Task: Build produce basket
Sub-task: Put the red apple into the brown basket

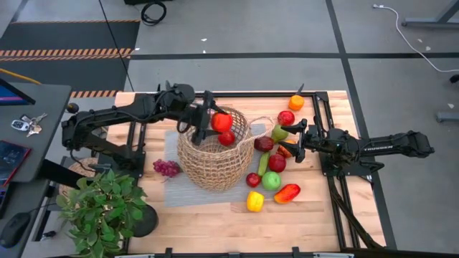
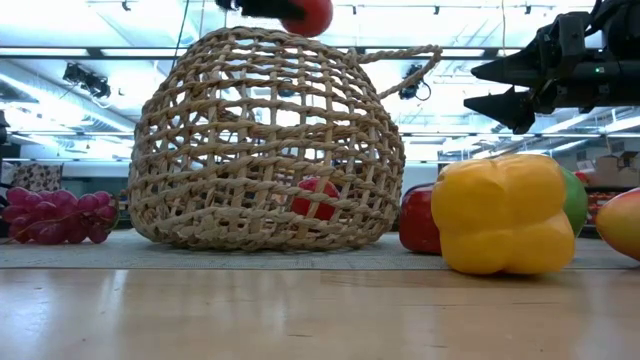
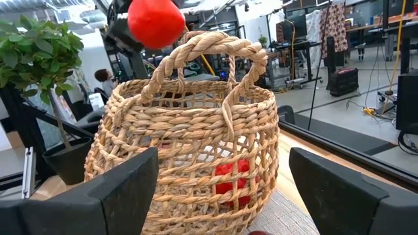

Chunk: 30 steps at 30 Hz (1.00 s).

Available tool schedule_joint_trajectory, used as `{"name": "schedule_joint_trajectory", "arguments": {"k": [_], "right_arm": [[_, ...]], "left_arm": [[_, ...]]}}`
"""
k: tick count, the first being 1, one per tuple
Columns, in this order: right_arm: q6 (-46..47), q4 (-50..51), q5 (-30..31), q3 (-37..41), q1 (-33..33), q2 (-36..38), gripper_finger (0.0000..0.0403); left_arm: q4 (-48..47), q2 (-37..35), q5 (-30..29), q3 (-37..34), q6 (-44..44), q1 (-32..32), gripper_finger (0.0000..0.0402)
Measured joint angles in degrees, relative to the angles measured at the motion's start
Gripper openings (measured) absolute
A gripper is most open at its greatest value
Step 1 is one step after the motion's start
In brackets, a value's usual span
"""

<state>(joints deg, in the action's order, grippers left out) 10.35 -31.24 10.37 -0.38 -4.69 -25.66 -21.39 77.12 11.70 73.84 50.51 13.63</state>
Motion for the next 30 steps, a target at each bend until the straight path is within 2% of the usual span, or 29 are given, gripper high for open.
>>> {"name": "schedule_joint_trajectory", "arguments": {"k": [2, 7, 11, 16, 20, 25, 27, 30], "right_arm": [[0.0, 0.0, 0.0, 0.0, 0.0, 0.0, 0.0348], [0.0, 0.0, 0.0, 0.0, 0.0, 0.0, 0.0348], [0.0, 0.0, 0.0, 0.0, 0.0, 0.0, 0.0348], [0.0, 0.0, 0.0, 0.0, 0.0, 0.0, 0.0348], [0.0, 0.0, 0.0, 0.0, 0.0, 0.0, 0.0348], [0.0, 0.0, 0.0, 0.0, 0.0, 0.0, 0.0348], [0.0, 0.0, 0.0, 0.0, 0.0, 0.0, 0.0348], [0.0, 0.0, 0.0, 0.0, 0.0, 0.0, 0.0348]], "left_arm": [[0.7, 0.0, -0.7, 0.0, 12.3, -0.5, 0.0327], [2.0, 0.0, -0.7, 0.0, 36.3, -0.8, 0.0327], [3.3, 0.1, -0.8, 0.0, 51.4, -0.7, 0.0327], [5.0, 0.1, -0.7, 0.0, 64.4, -0.7, 0.0327], [5.3, 0.1, -0.7, 0.0, 70.6, -0.7, 0.0327], [5.3, 0.1, -0.7, 0.0, 71.5, -0.7, 0.0327], [5.2, 0.1, -0.7, 0.0, 70.8, -0.7, 0.0327], [5.2, 0.1, -0.7, 0.0, 64.3, -0.7, 0.0327]]}}
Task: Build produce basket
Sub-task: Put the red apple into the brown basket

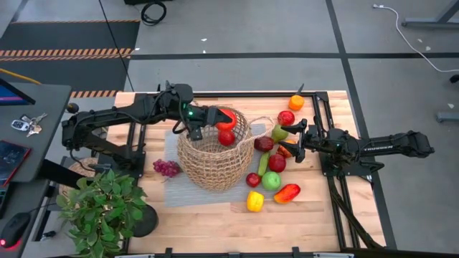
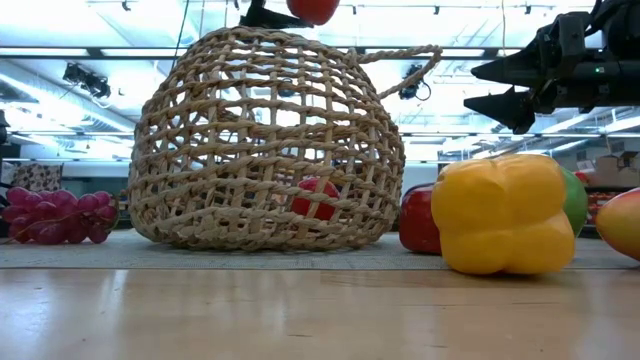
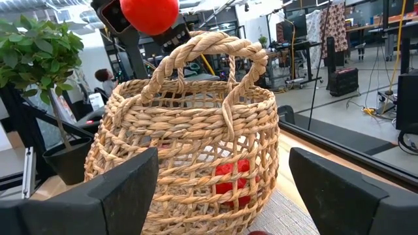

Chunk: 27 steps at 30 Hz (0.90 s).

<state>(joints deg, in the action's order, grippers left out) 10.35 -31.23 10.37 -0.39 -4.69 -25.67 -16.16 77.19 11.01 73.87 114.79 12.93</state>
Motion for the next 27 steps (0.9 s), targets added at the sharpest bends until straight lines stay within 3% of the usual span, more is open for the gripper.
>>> {"name": "schedule_joint_trajectory", "arguments": {"k": [14, 18, 24, 27], "right_arm": [[0.0, 0.0, 0.0, 0.0, 0.0, 0.0, 0.0348], [0.0, 0.0, 0.0, 0.0, 0.0, 0.0, 0.0348], [0.0, 0.0, 0.0, 0.0, 0.0, 0.0, 0.0348], [0.0, 0.0, 0.0, 0.0, 0.0, 0.0, 0.0348]], "left_arm": [[-0.1, 0.9, 0.8, 0.1, -58.0, 0.0, 0.0327], [0.0, 0.9, 0.8, 0.1, -65.2, 0.0, 0.0327], [0.0, 0.9, 0.8, 0.1, -67.2, 0.0, 0.0327], [0.0, 0.9, 0.8, 0.1, -75.0, -0.1, 0.0328]]}}
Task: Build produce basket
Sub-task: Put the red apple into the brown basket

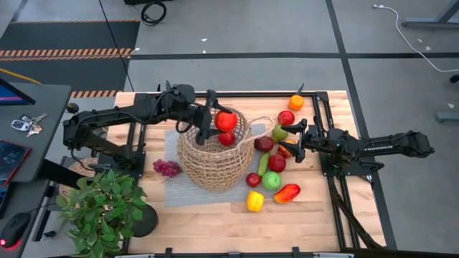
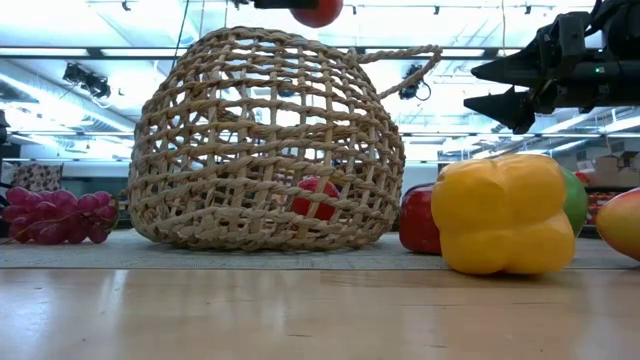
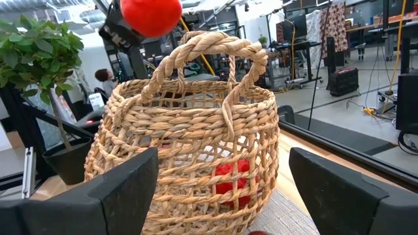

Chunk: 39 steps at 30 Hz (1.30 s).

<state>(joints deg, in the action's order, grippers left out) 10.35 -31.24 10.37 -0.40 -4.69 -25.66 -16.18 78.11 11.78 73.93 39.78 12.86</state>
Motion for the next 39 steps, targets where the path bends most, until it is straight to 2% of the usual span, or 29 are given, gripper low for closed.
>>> {"name": "schedule_joint_trajectory", "arguments": {"k": [2, 5, 8, 12, 17, 19, 28, 39], "right_arm": [[0.0, 0.0, 0.0, 0.0, 0.0, 0.0, 0.0348], [0.0, 0.0, 0.0, 0.0, 0.0, 0.0, 0.0348], [0.0, 0.0, 0.0, 0.0, 0.0, 0.0, 0.0348], [0.0, 0.0, 0.0, 0.0, 0.0, 0.0, 0.0348], [0.0, 0.0, 0.0, 0.0, 0.0, 0.0, 0.0348], [0.0, 0.0, 0.0, 0.0, 0.0, 0.0, 0.0348], [0.0, 0.0, 0.0, 0.0, 0.0, 0.0, 0.0348], [0.0, 0.0, 0.0, 0.0, 0.0, 0.0, 0.0348]], "left_arm": [[0.8, 0.0, -0.1, 0.0, -6.7, 0.0, 0.0328], [2.7, -0.5, -2.4, 0.2, -22.2, 0.0, 0.0328], [0.7, -0.5, -3.6, 3.5, -34.2, 0.2, 0.0328], [-5.3, -0.6, -3.2, 10.6, -41.9, 0.2, 0.0328], [-8.4, -0.7, 2.7, 17.7, -51.4, 0.0, 0.0328], [-8.7, -0.7, 3.3, 19.1, -57.3, 0.0, 0.0328], [-10.6, -0.1, 3.0, 19.9, -84.1, -1.2, 0.0327], [-10.2, 0.2, 3.1, 19.9, -99.1, -6.4, 0.0328]]}}
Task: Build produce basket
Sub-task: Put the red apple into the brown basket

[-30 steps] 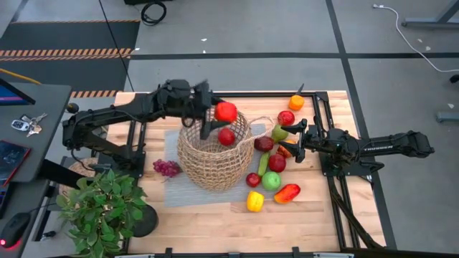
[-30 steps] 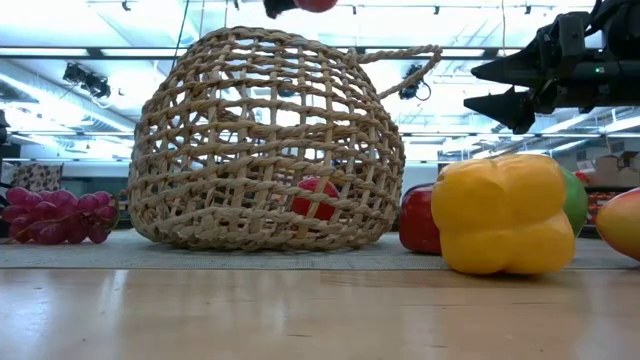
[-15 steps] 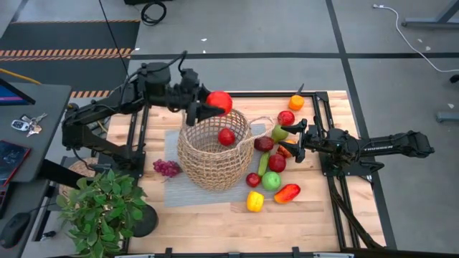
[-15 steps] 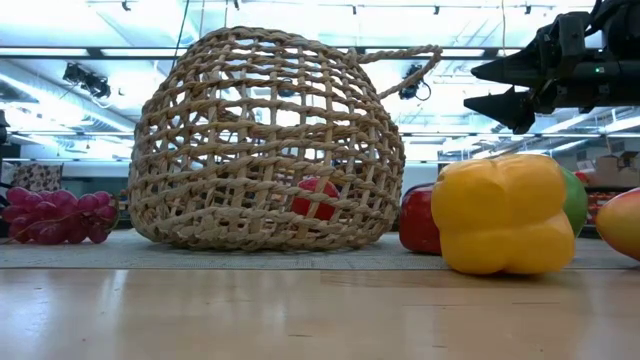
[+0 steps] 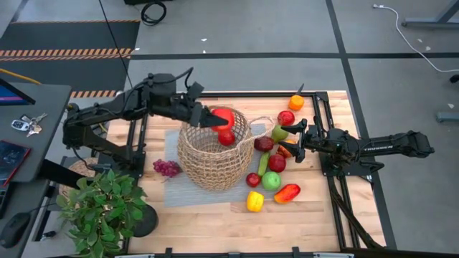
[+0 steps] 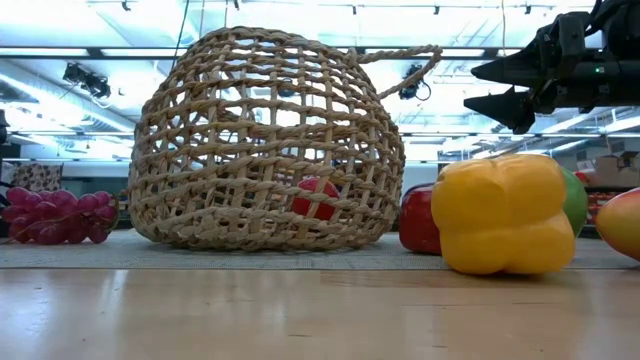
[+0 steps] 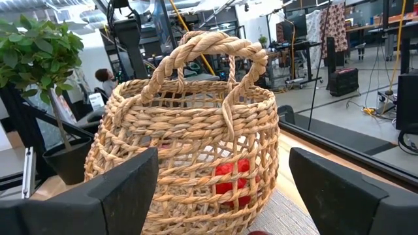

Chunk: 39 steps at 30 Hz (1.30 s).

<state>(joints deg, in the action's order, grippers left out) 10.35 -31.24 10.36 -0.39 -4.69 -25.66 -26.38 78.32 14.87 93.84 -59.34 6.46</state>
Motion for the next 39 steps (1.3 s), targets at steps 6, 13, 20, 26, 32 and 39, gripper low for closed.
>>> {"name": "schedule_joint_trajectory", "arguments": {"k": [6, 13, 20, 26, 32, 39], "right_arm": [[0.0, 0.0, 0.0, 0.0, 0.0, 0.0, 0.0348], [0.0, 0.0, 0.0, 0.0, 0.0, 0.0, 0.0348], [0.0, 0.0, 0.0, 0.0, 0.0, 0.0, 0.0348], [0.0, 0.0, 0.0, 0.0, 0.0, 0.0, 0.0348], [0.0, 0.0, 0.0, 0.0, 0.0, 0.0, 0.0348], [0.0, 0.0, 0.0, 0.0, 0.0, 0.0, 0.0348]], "left_arm": [[0.0, 0.0, -0.1, 0.0, -0.2, -2.3, 0.0330], [0.0, 0.0, -0.2, 0.0, -0.1, -2.9, 0.0330], [0.0, 0.0, -0.2, 0.0, -0.1, -2.9, 0.0332], [0.0, 0.0, -1.3, 0.0, 1.7, -2.9, 0.0332], [0.0, 0.0, -5.0, 0.0, 22.5, -2.7, 0.0332], [-0.6, 0.0, -5.0, -0.1, 56.0, -2.9, 0.0332]]}}
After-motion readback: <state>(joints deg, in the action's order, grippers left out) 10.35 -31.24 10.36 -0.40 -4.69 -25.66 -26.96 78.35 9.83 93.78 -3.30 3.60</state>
